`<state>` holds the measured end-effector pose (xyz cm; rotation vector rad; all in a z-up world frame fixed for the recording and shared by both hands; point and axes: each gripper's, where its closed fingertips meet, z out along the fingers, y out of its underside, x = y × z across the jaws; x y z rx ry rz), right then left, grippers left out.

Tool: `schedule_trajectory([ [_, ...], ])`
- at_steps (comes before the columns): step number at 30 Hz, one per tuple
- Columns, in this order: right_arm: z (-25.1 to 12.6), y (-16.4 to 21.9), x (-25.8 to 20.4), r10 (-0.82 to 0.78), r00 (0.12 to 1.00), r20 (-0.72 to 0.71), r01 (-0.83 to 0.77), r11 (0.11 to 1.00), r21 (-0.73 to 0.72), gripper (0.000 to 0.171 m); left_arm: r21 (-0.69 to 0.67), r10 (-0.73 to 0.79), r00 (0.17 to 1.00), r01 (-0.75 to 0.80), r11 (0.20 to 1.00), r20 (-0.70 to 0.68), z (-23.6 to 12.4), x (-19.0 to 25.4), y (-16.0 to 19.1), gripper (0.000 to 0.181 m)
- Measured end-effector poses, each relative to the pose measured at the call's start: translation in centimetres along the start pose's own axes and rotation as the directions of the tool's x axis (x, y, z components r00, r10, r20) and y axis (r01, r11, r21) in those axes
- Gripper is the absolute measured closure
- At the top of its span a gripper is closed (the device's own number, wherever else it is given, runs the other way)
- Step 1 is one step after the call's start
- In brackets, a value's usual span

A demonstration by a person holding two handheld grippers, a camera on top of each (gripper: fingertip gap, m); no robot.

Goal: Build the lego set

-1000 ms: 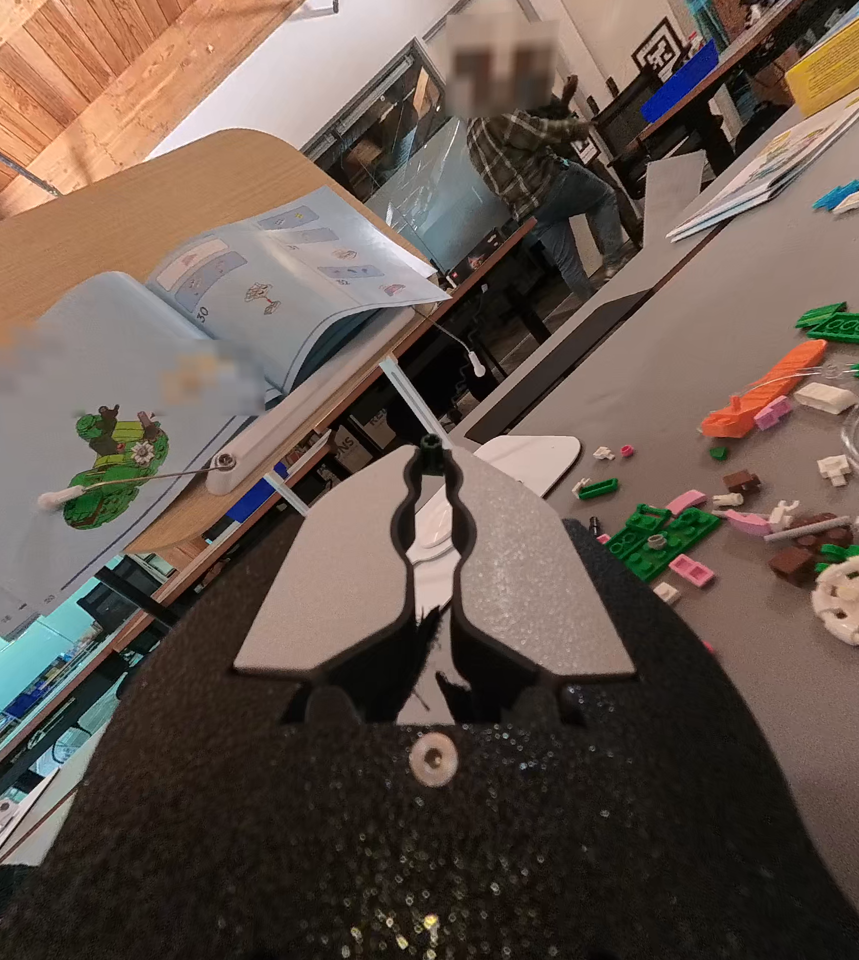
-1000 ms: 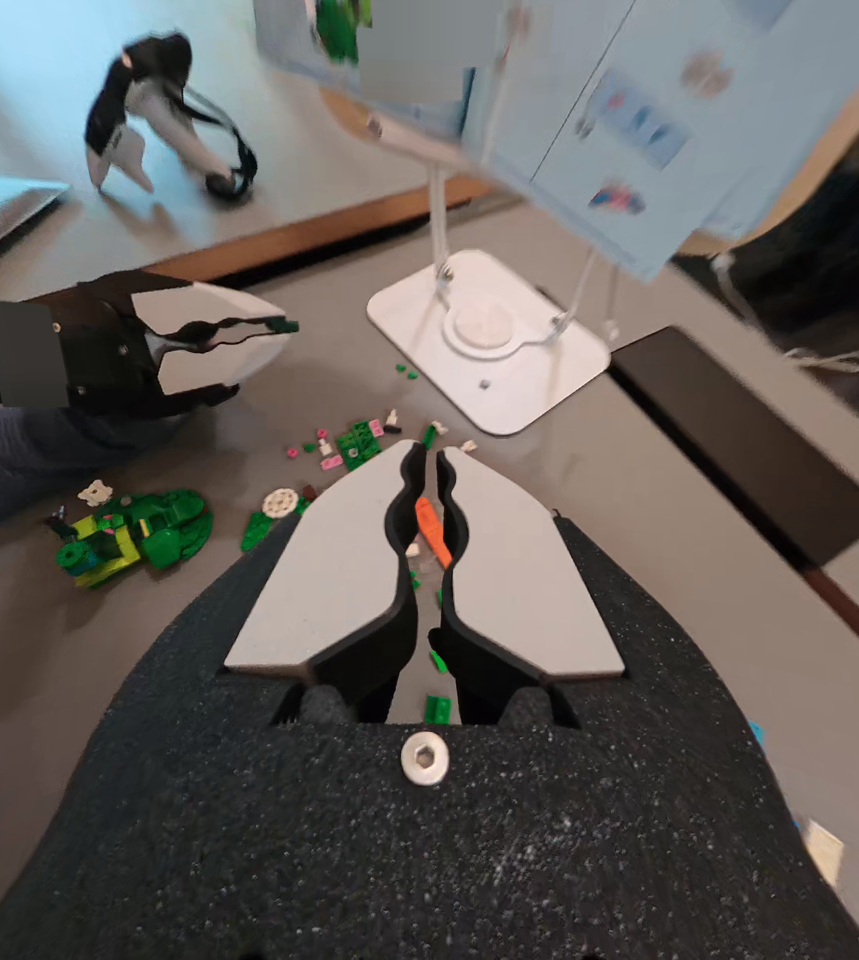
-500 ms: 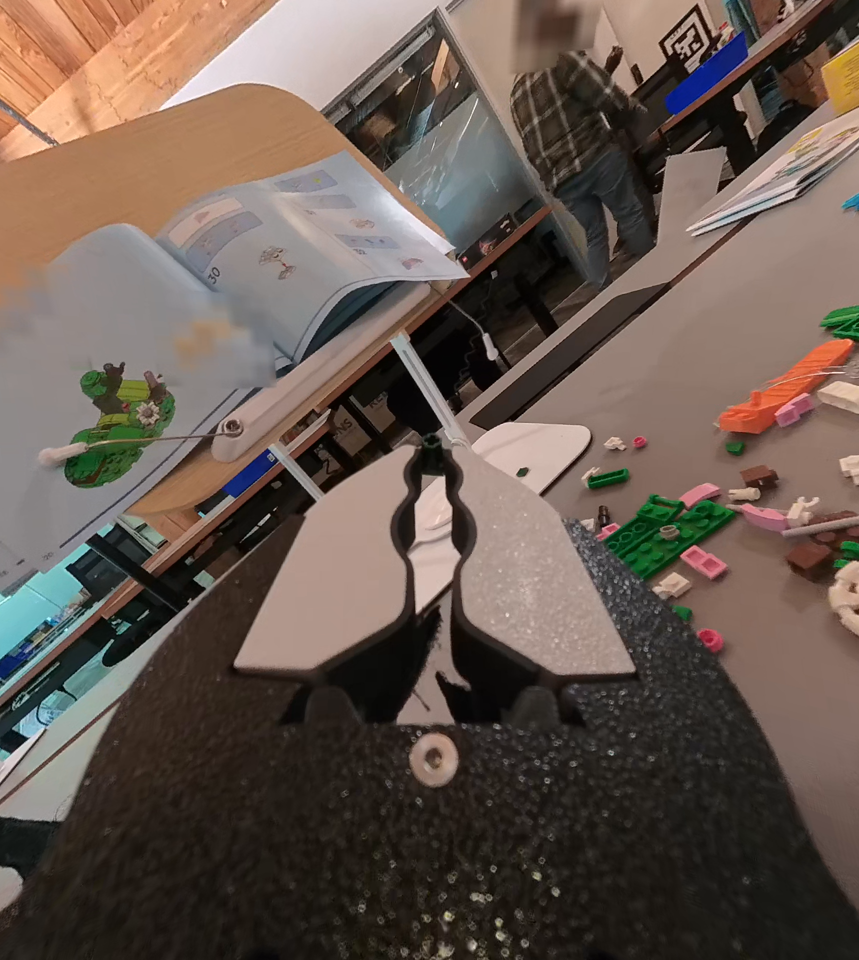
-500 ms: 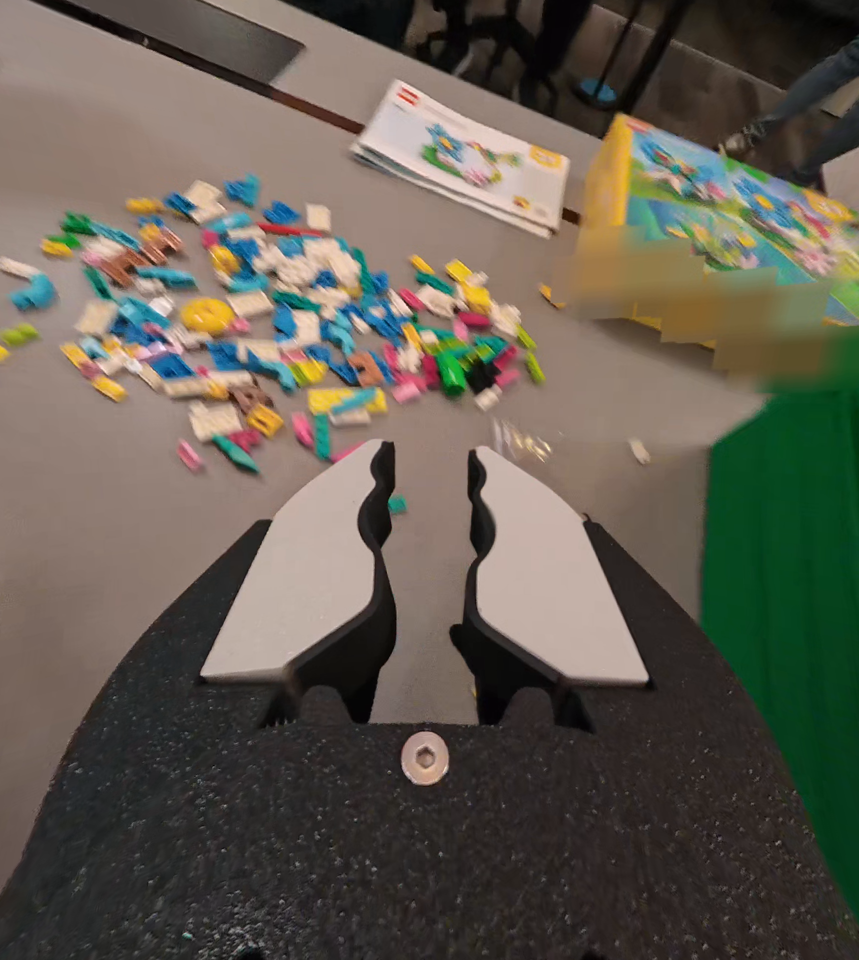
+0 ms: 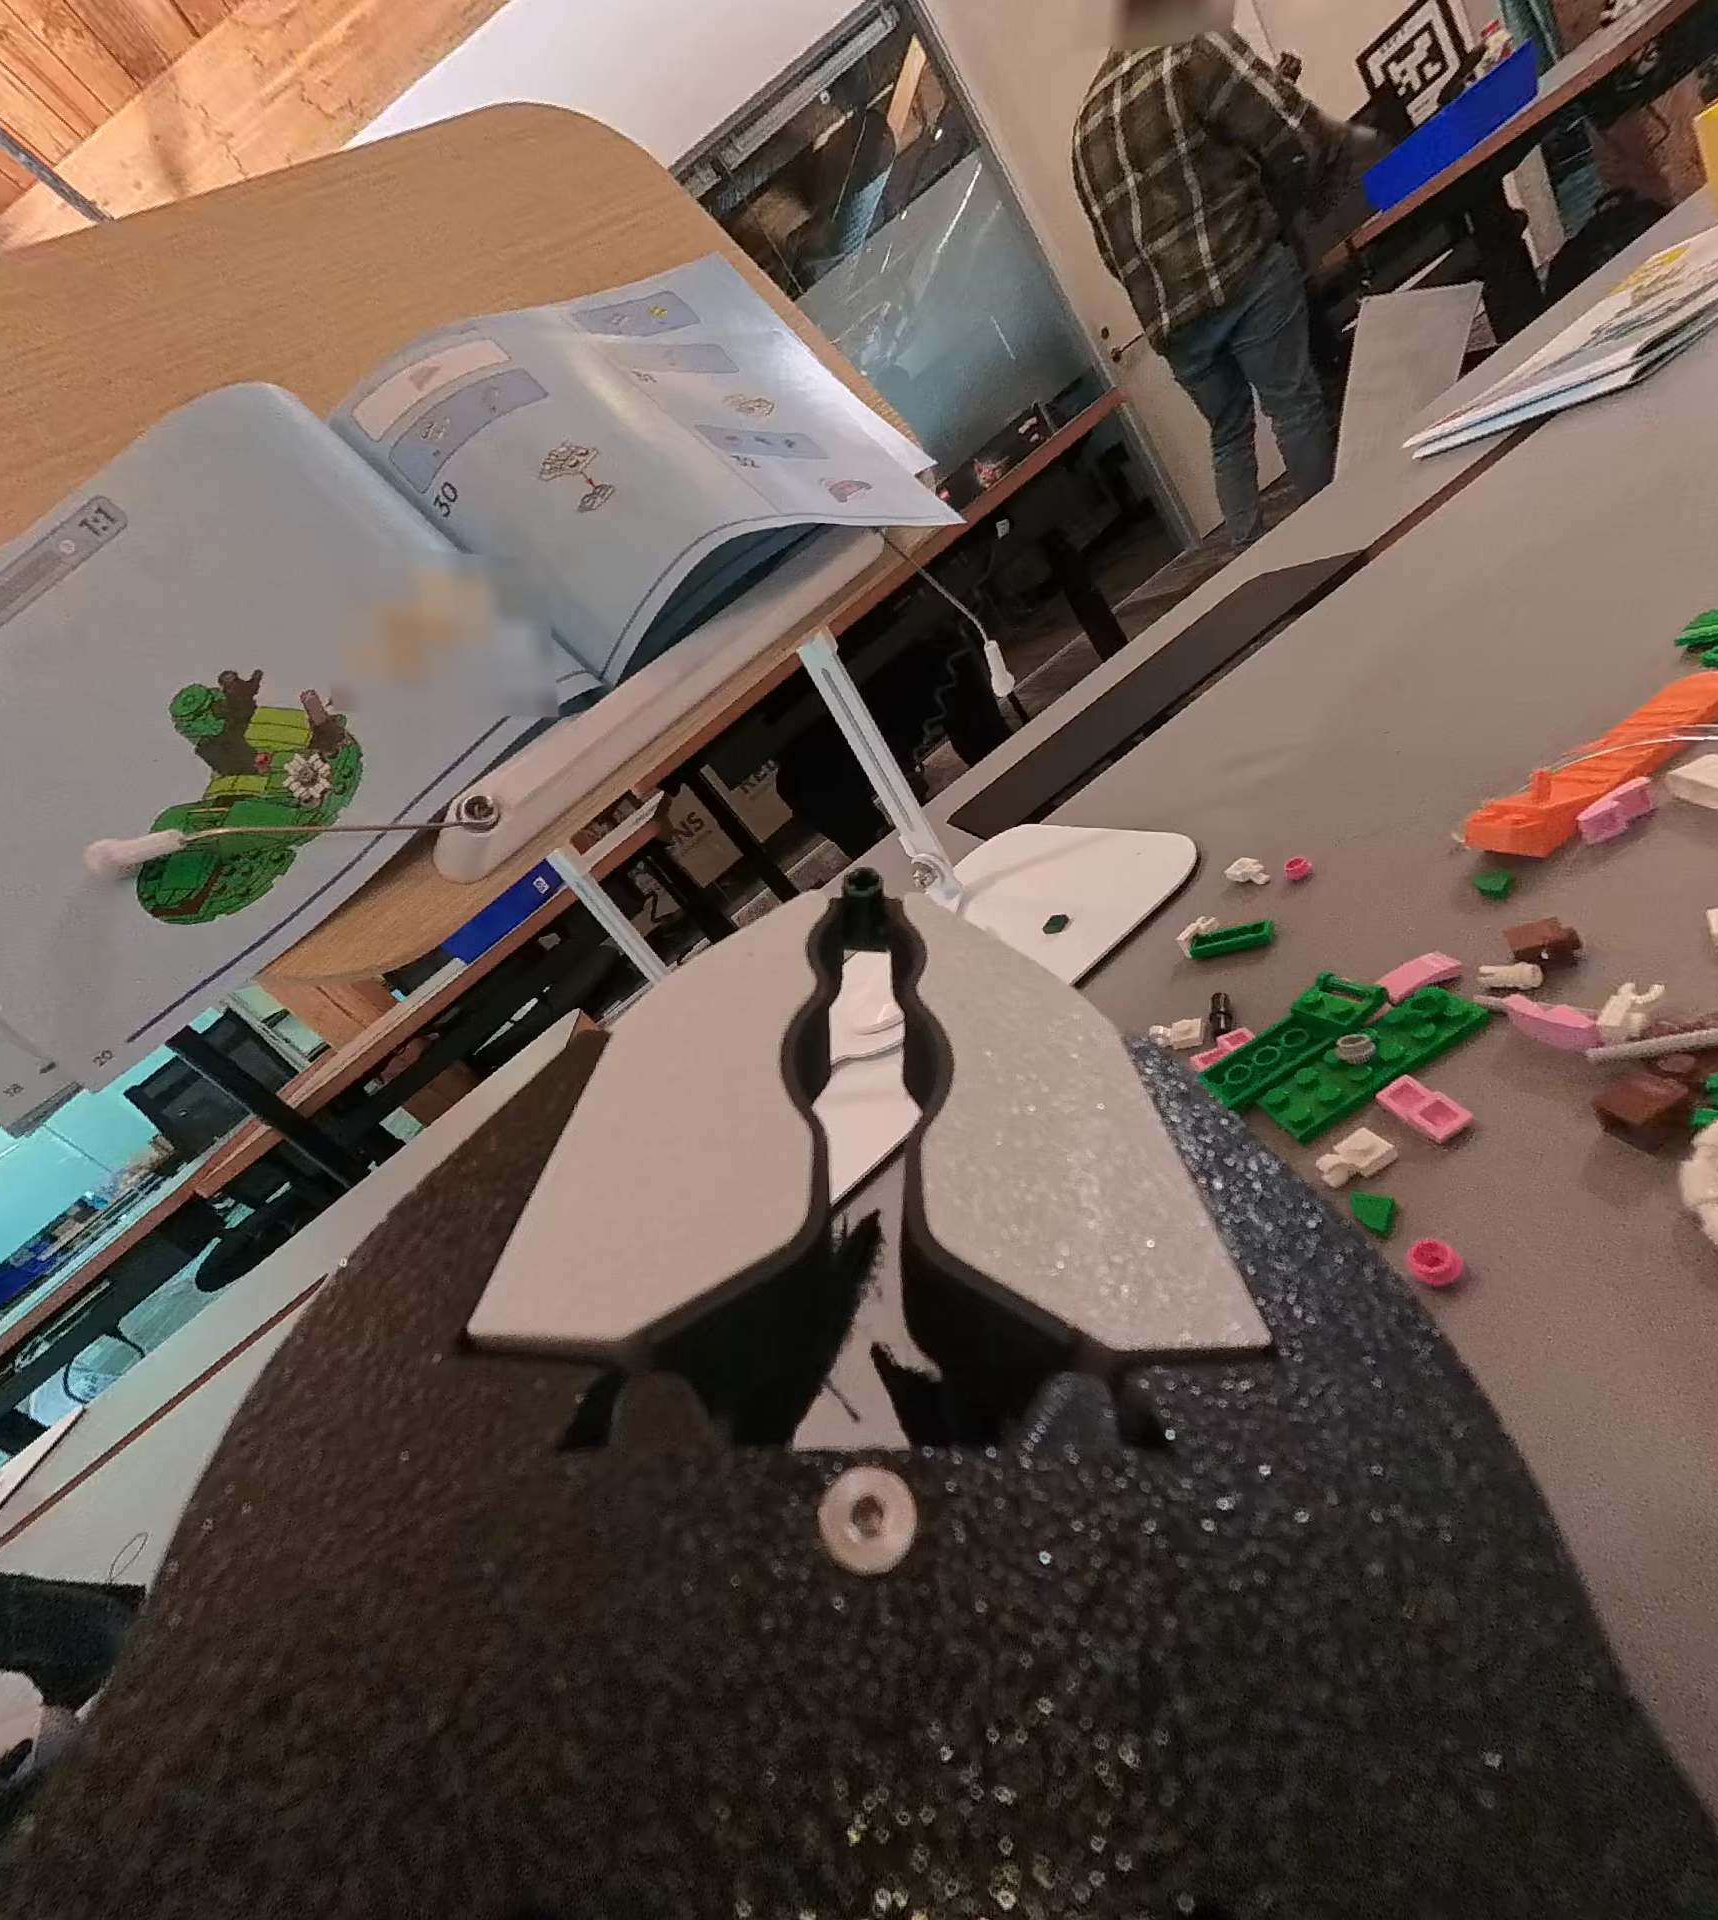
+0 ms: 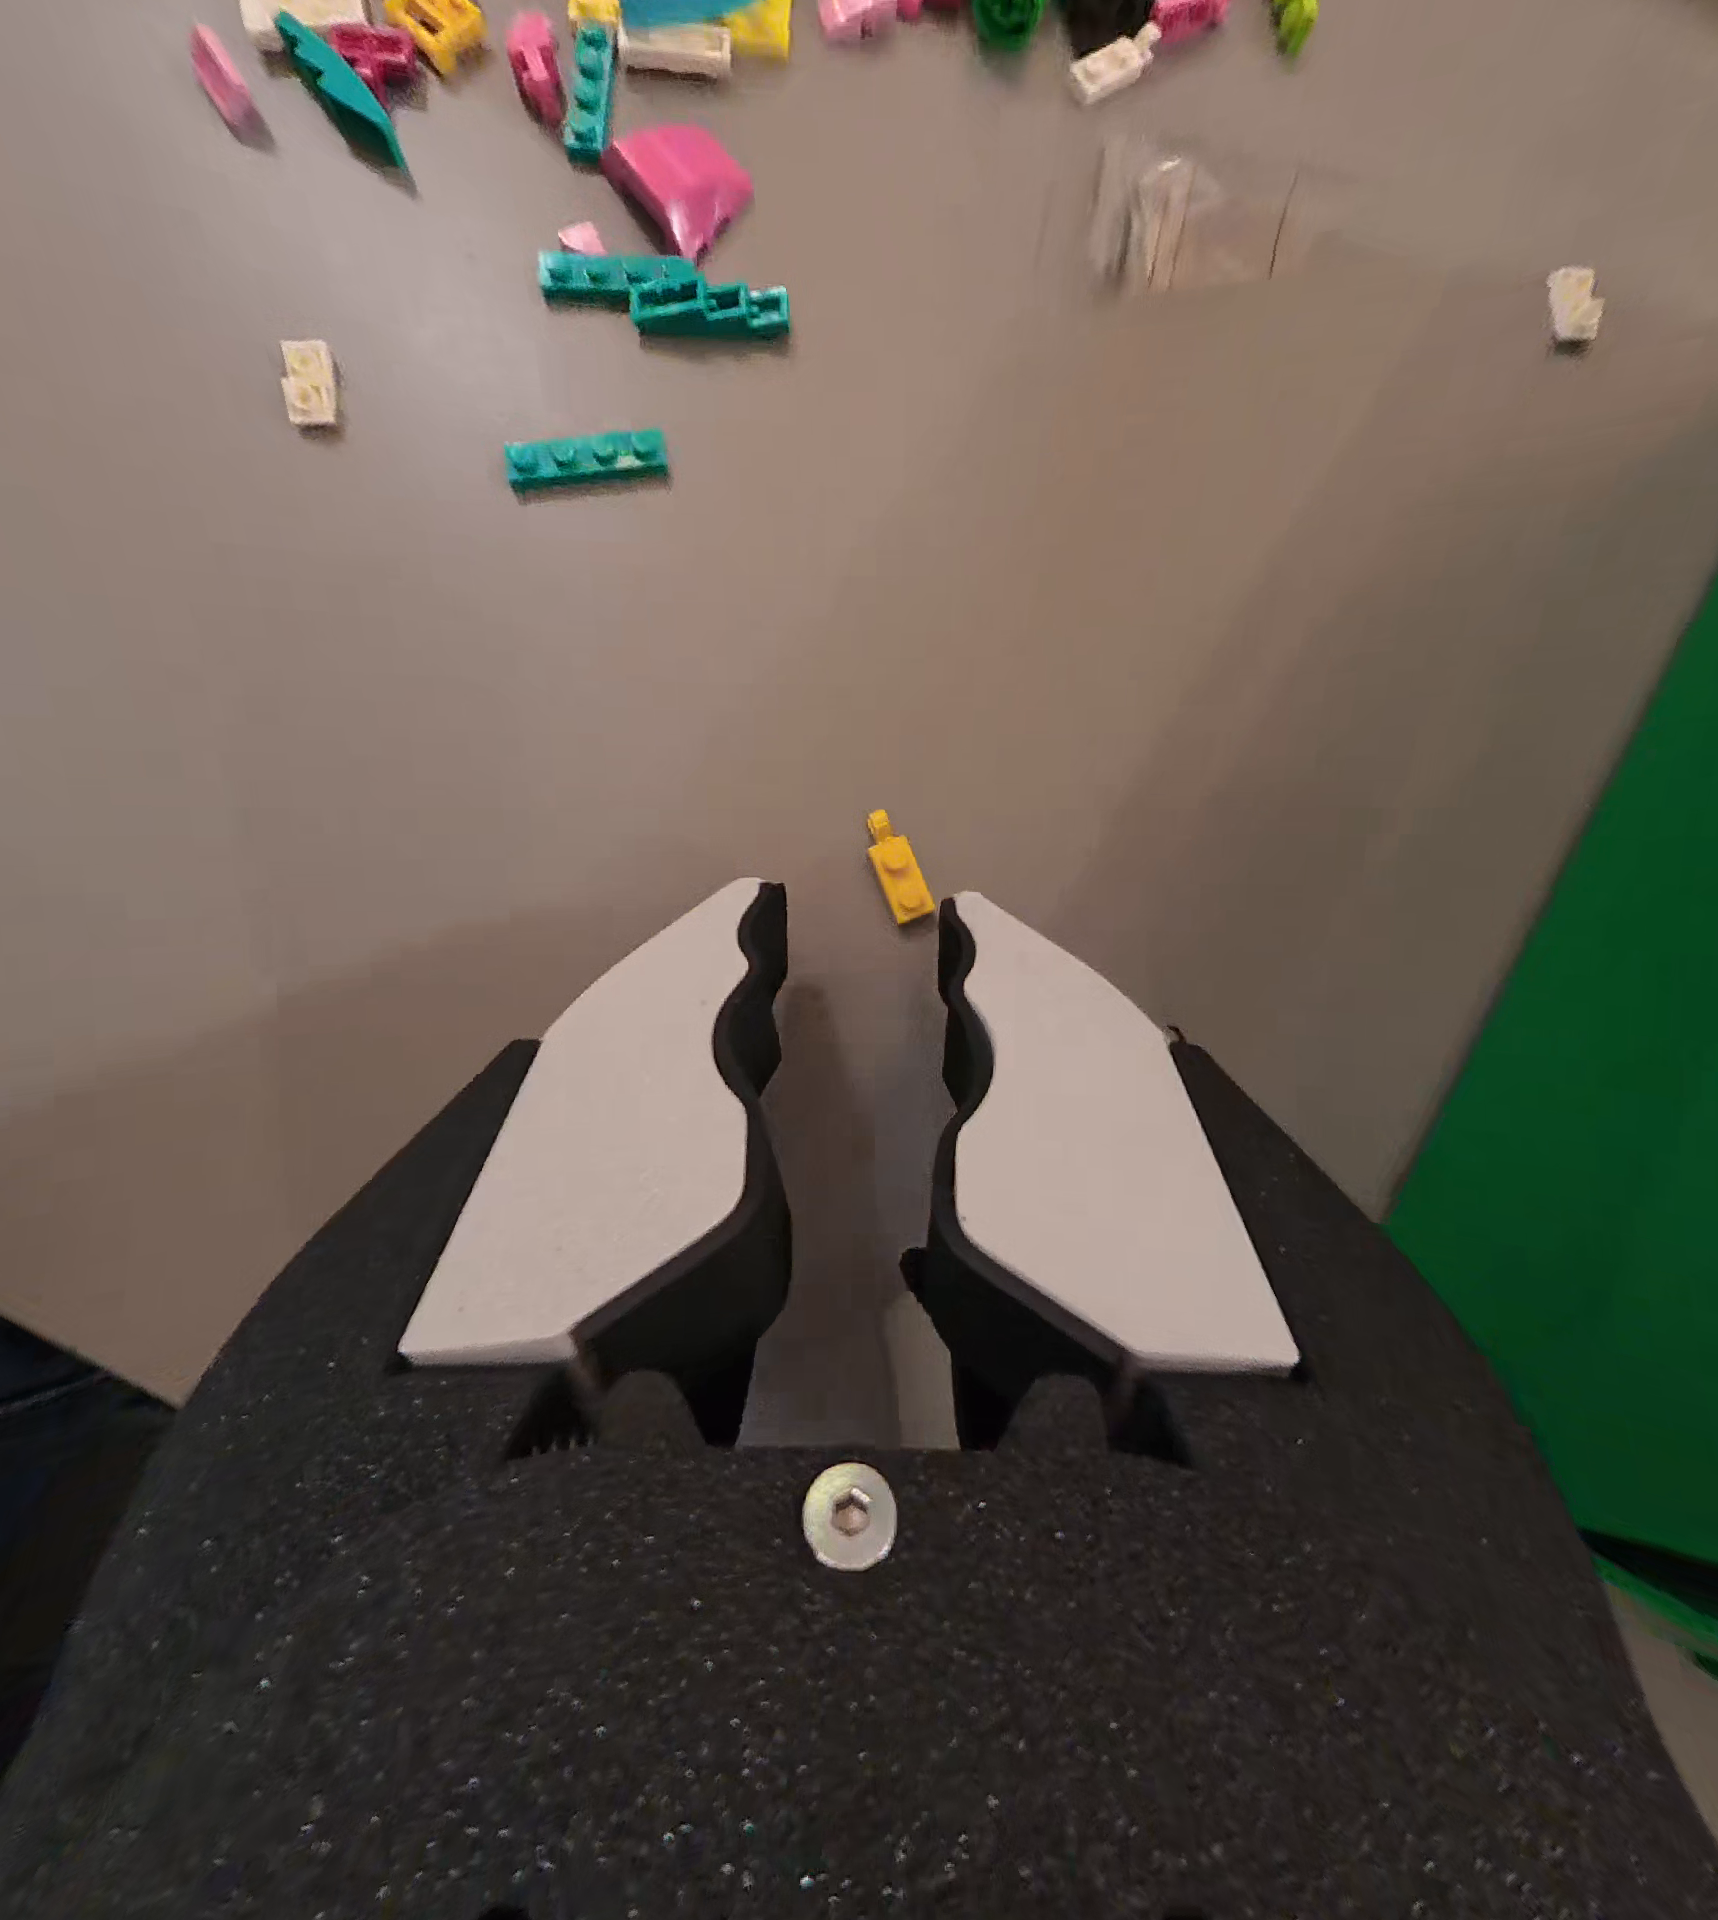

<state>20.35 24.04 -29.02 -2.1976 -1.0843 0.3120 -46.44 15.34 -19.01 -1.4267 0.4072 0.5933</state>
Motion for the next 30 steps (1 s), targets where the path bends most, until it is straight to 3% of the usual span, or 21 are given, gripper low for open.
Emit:
schedule_trajectory([
  [4, 1.0, -0.1, 0.6, 0.033, 0.999, 0.018, -0.033, 0.999, 0.042, 0.148, -0.001, 0.003, 1.000, -0.003, 1.000, -0.006, 0.0, 0.1, 0.0, 0.173],
  [9, 1.7, -0.1, 0.7, 0.014, 0.999, 0.034, -0.014, 1.000, 0.008, 0.163, -0.005, 0.003, 1.000, -0.003, 1.000, -0.007, 0.0, 0.1, 0.1, 0.173],
  [13, 2.0, -0.5, 0.4, -0.002, 0.999, 0.045, 0.003, 1.000, -0.020, 0.164, -0.006, 0.004, 1.000, -0.004, 1.000, -0.009, 0.1, 0.2, 0.1, 0.173],
  [19, 4.2, -4.5, -1.9, -0.126, 0.991, 0.050, 0.124, 0.992, 0.034, 0.164, -0.004, 0.006, 1.000, -0.006, 1.000, -0.017, 0.1, 0.3, 0.1, 0.174],
  [24, 6.7, -6.6, -1.7, -0.156, 0.988, 0.004, 0.156, 0.988, -0.008, 0.164, -0.002, 0.002, 1.000, -0.003, 1.000, -0.020, 0.1, 0.3, 0.1, 0.174],
  [26, 7.3, -7.0, -1.9, -0.126, 0.991, 0.043, 0.127, 0.992, -0.001, 0.160, -0.001, 0.001, 1.000, -0.001, 1.000, -0.020, 0.1, 0.3, 0.1, 0.174],
  [28, 7.5, -7.5, -2.0, -0.087, 0.995, 0.058, 0.087, 0.996, -0.002, 0.143, -0.001, 0.000, 1.000, 0.000, 1.000, -0.021, 0.1, 0.3, 0.1, 0.173],
  [30, 7.5, -8.6, -2.5, -0.086, 0.994, 0.069, 0.083, 0.996, 0.044, 0.140, -0.001, -0.001, 1.000, 0.001, 1.000, -0.022, 0.1, 0.3, 0.1, 0.173],
])
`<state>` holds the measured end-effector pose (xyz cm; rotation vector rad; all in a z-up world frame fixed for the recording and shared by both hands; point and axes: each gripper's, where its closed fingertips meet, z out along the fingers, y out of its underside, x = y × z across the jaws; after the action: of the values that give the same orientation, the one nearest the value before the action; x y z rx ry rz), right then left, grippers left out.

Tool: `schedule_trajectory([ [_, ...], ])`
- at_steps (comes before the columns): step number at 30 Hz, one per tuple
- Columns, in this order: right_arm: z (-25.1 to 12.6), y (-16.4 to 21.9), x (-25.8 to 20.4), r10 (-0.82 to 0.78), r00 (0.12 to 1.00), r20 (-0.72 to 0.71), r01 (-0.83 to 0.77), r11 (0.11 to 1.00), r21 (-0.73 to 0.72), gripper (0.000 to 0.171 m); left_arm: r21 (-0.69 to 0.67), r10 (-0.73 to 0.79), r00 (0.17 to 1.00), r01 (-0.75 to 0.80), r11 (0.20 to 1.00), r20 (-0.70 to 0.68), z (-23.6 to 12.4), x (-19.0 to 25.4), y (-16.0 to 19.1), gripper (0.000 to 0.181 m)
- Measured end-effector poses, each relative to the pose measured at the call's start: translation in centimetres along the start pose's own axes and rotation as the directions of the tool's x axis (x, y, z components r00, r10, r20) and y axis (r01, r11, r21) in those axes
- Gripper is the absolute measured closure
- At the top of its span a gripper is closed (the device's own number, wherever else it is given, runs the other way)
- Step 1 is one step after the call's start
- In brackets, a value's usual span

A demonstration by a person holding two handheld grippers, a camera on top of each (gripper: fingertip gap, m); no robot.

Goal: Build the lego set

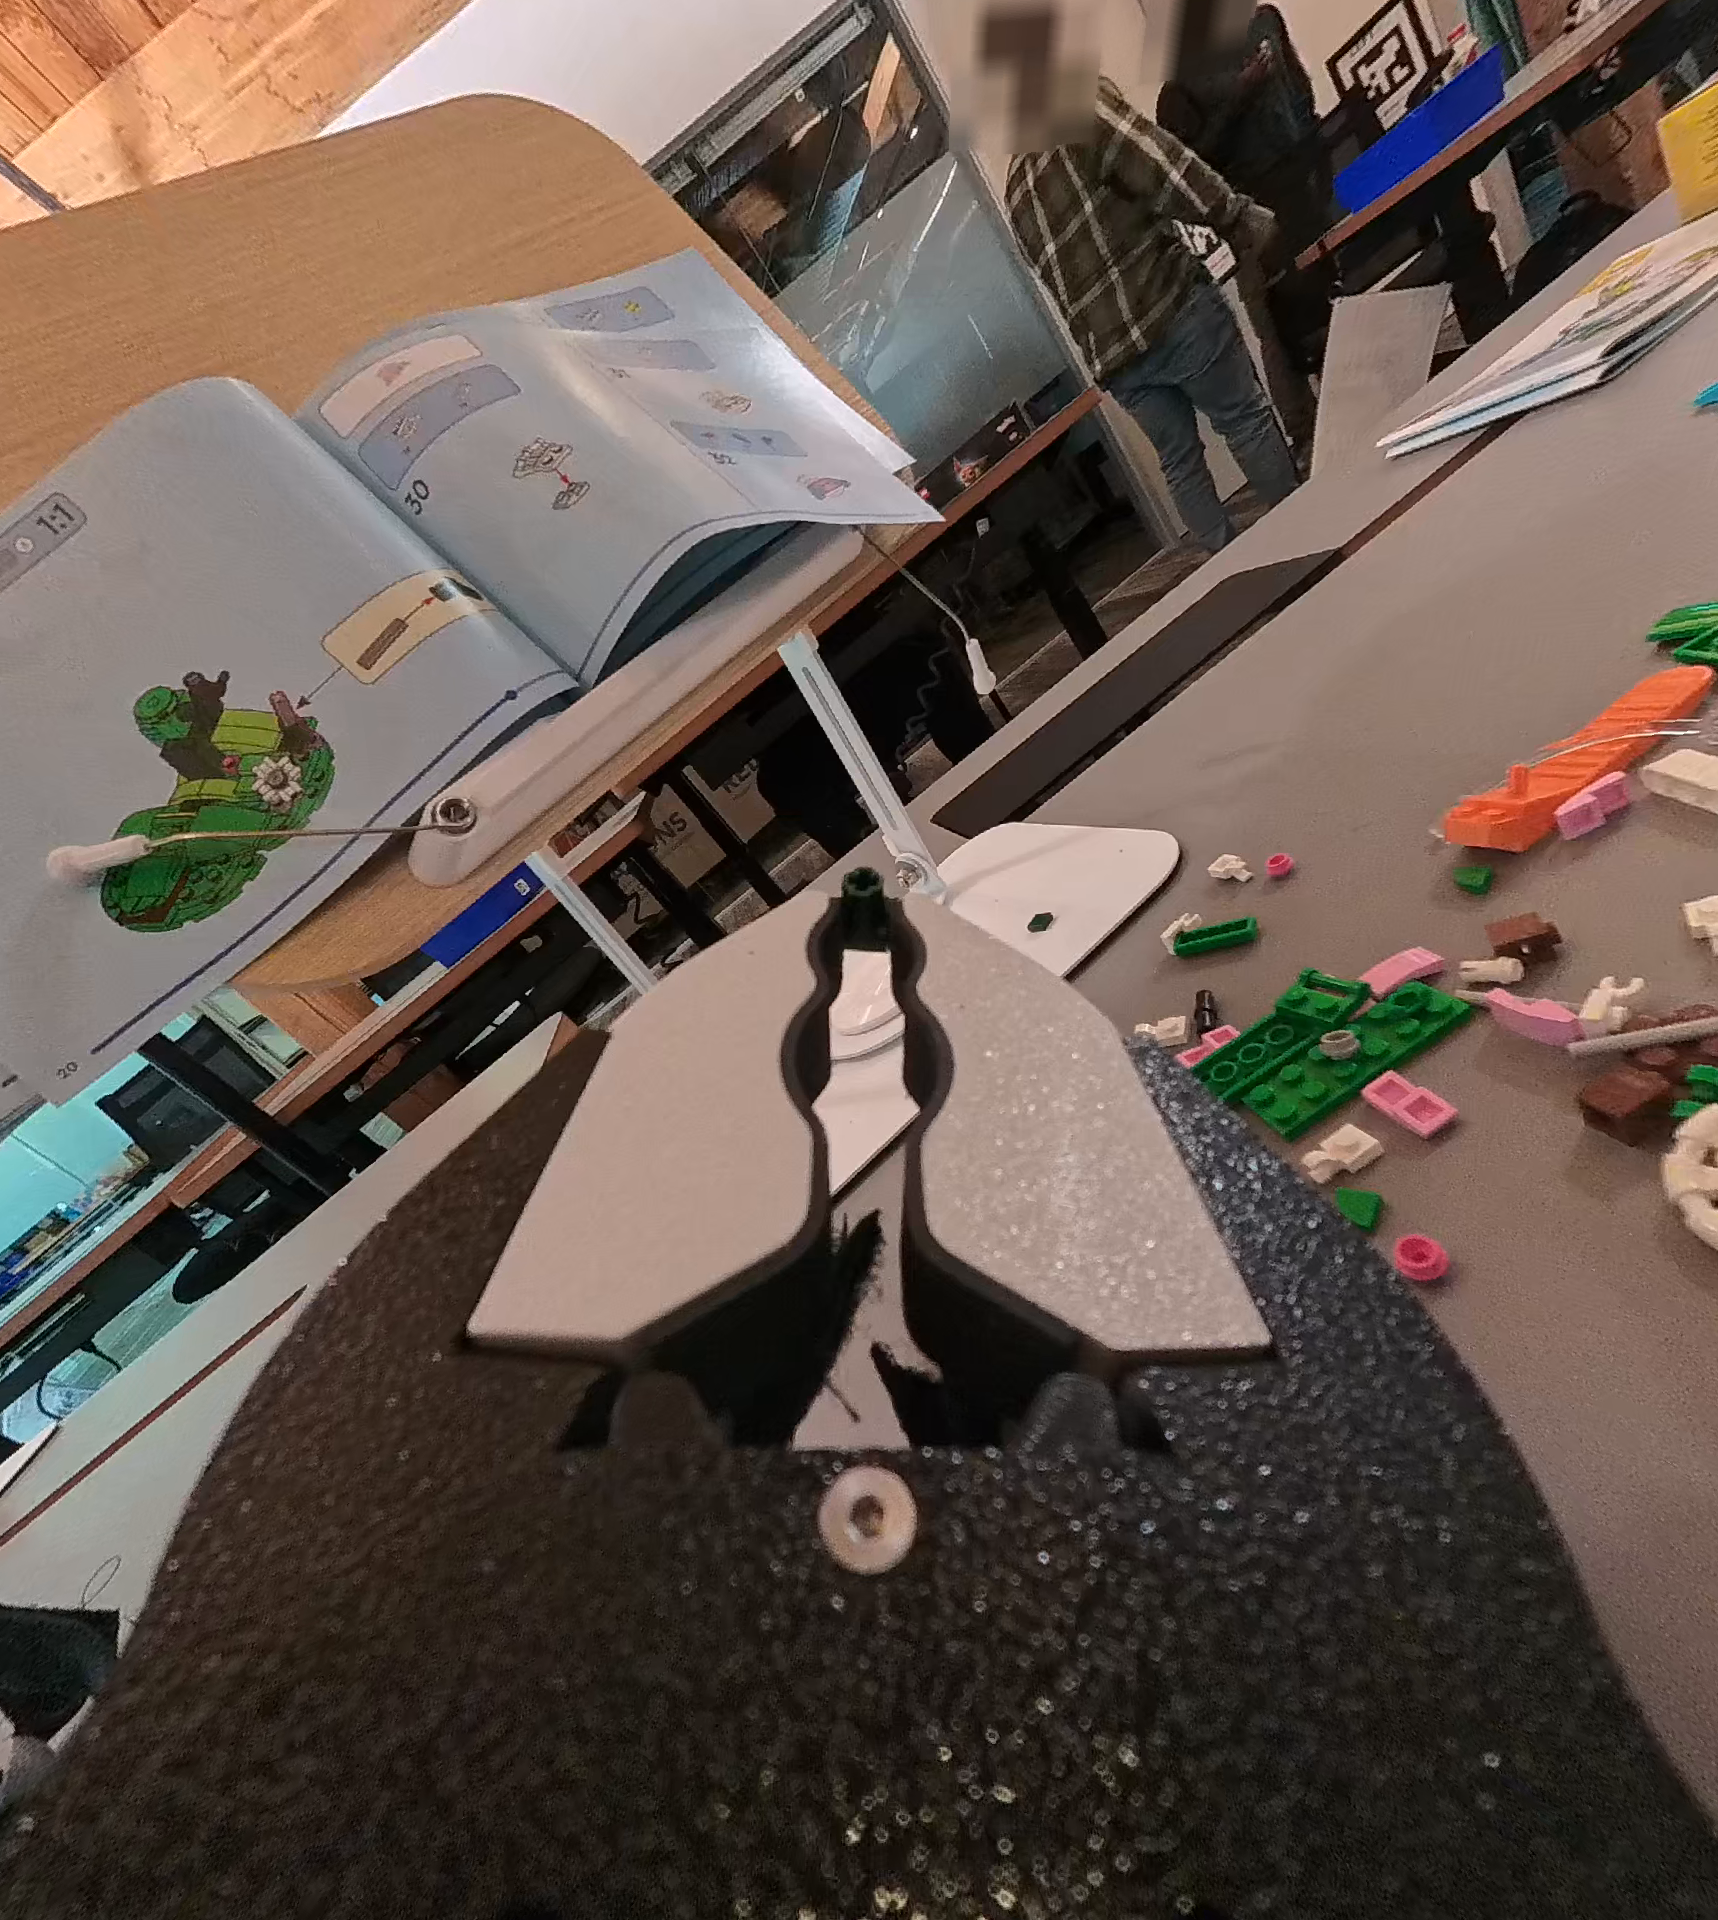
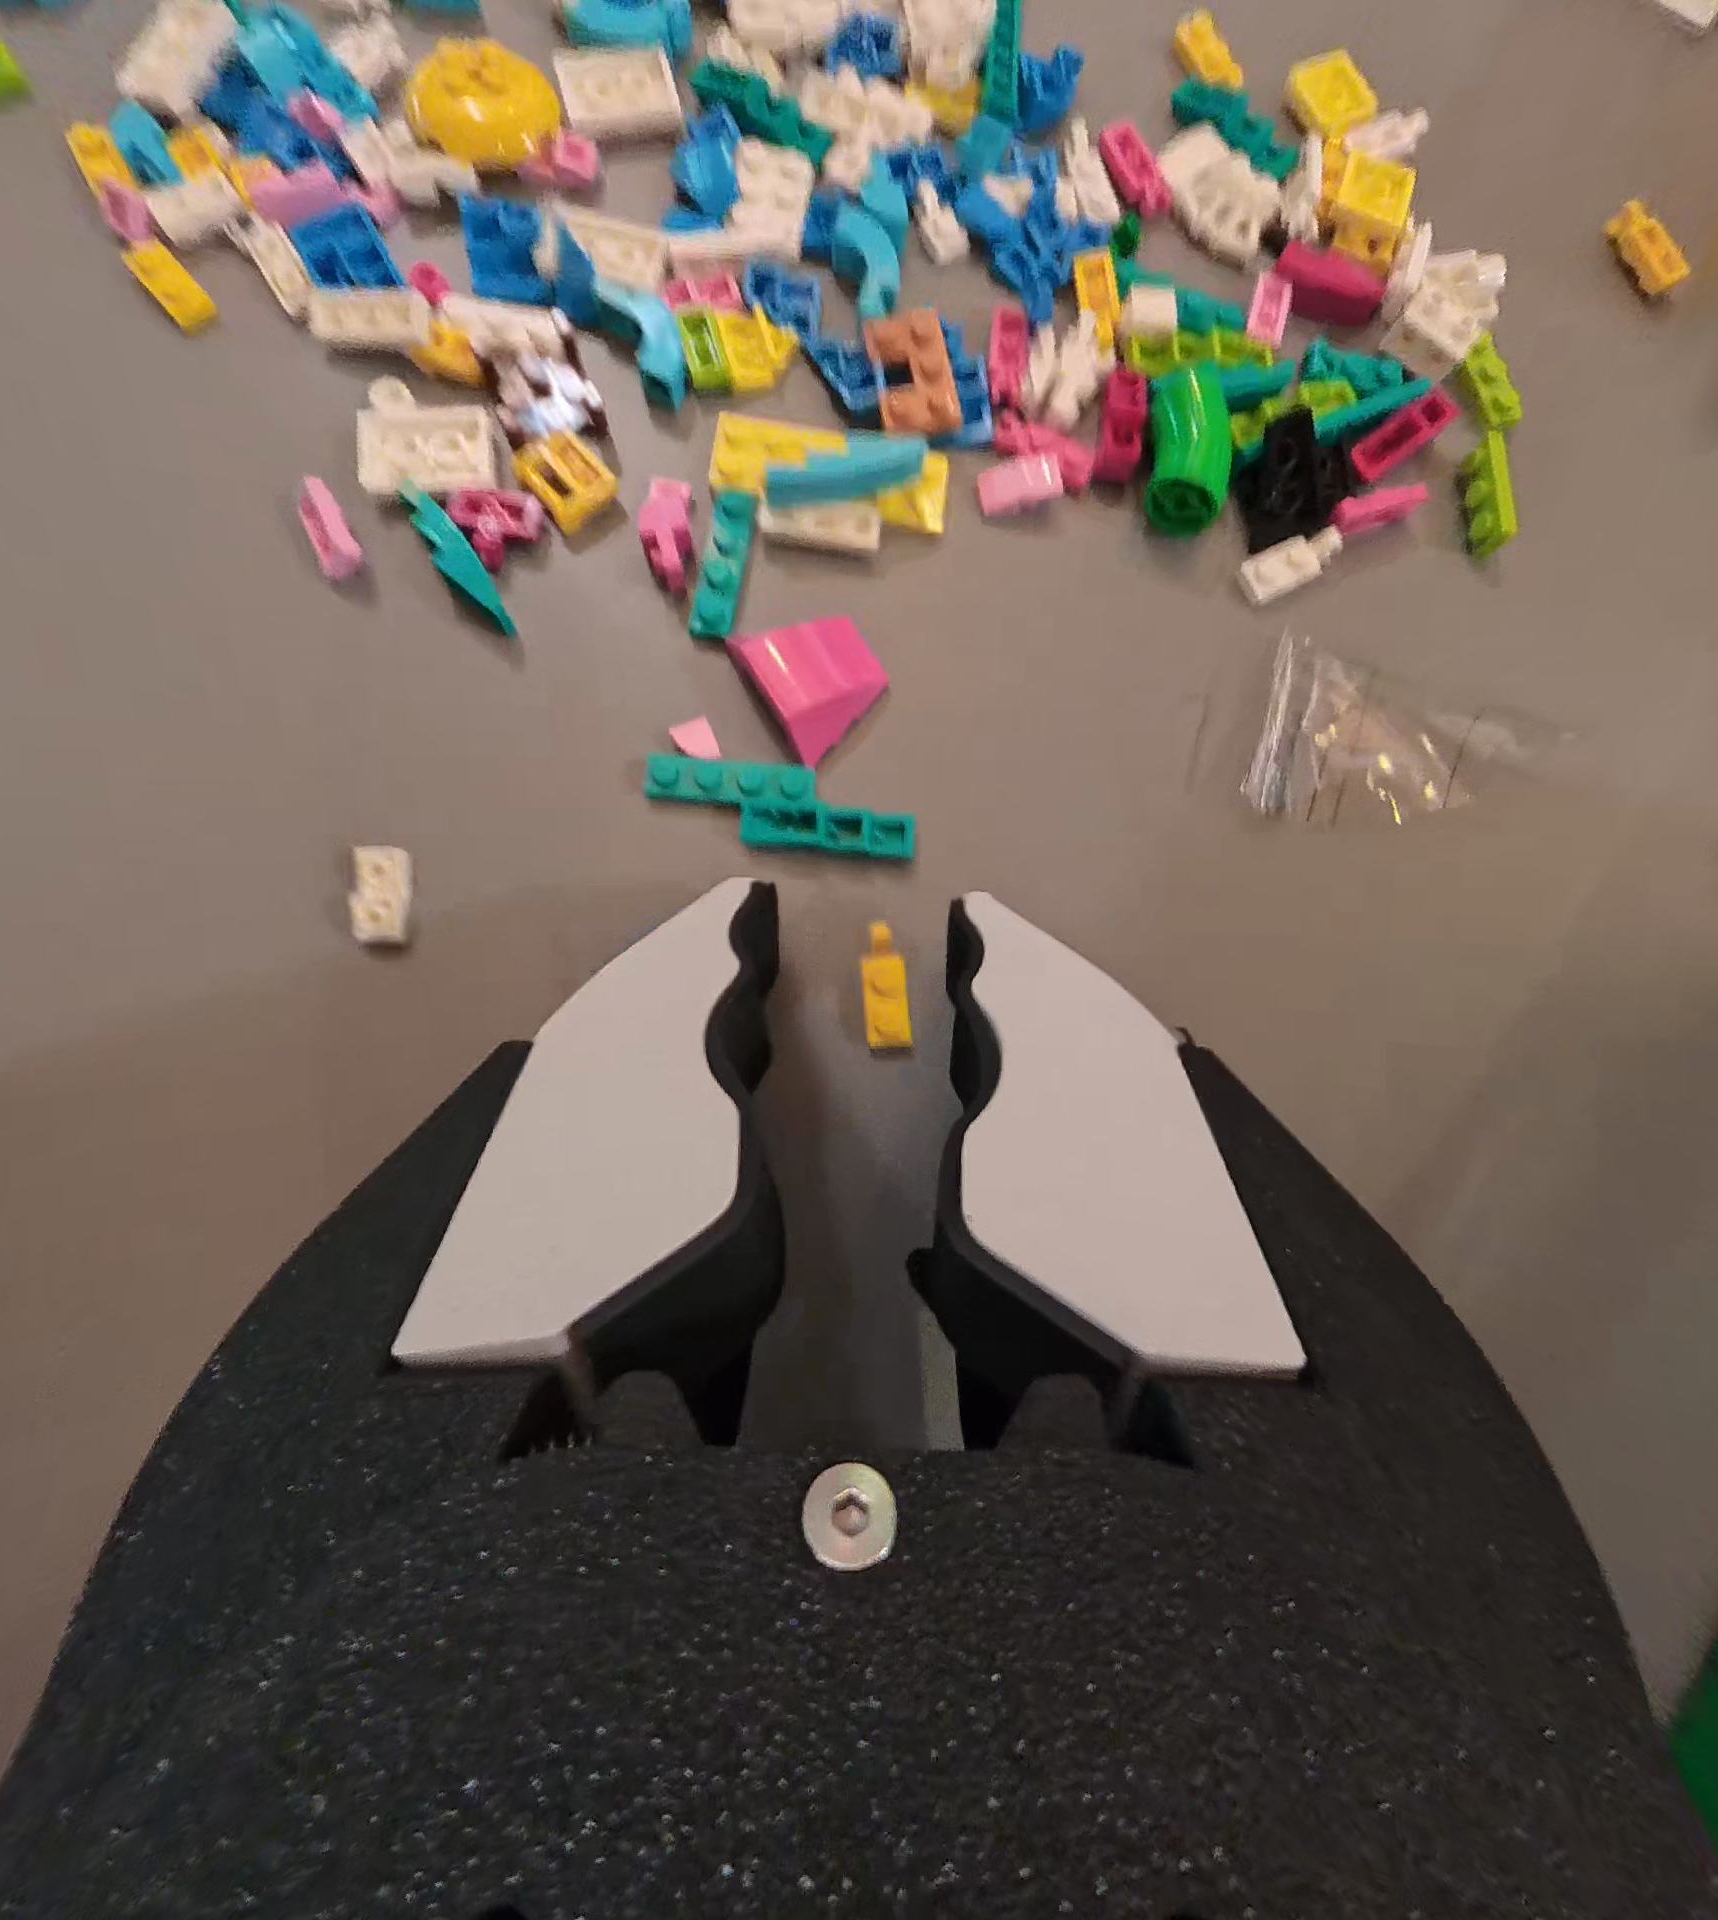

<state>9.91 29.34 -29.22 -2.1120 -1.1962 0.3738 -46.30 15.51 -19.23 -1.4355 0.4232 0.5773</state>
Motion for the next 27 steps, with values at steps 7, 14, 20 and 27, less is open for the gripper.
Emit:
schedule_trajectory([
  [7, 1.7, -5.2, -6.6, -0.110, 0.954, 0.277, 0.073, 0.987, 0.142, 0.140, 0.003, 0.002, 1.000, -0.002, 1.000, -0.012, 0.1, 0.2, 0.0, 0.173],
  [14, 4.4, -7.1, -9.5, -0.216, 0.922, 0.322, 0.185, 0.975, 0.126, 0.141, 0.006, -0.003, 1.000, 0.003, 1.000, -0.017, 0.1, 0.2, -0.1, 0.173],
  [20, 5.4, -6.5, -10.0, -0.233, 0.914, 0.331, 0.228, 0.972, 0.053, 0.141, 0.009, -0.004, 1.000, 0.004, 1.000, -0.020, 0.1, 0.2, -0.1, 0.173],
  [27, 5.0, -7.5, -10.9, -0.276, 0.900, 0.337, 0.269, 0.961, 0.068, 0.143, 0.012, -0.005, 1.000, 0.005, 1.000, -0.024, 0.2, 0.3, -0.2, 0.173],
])
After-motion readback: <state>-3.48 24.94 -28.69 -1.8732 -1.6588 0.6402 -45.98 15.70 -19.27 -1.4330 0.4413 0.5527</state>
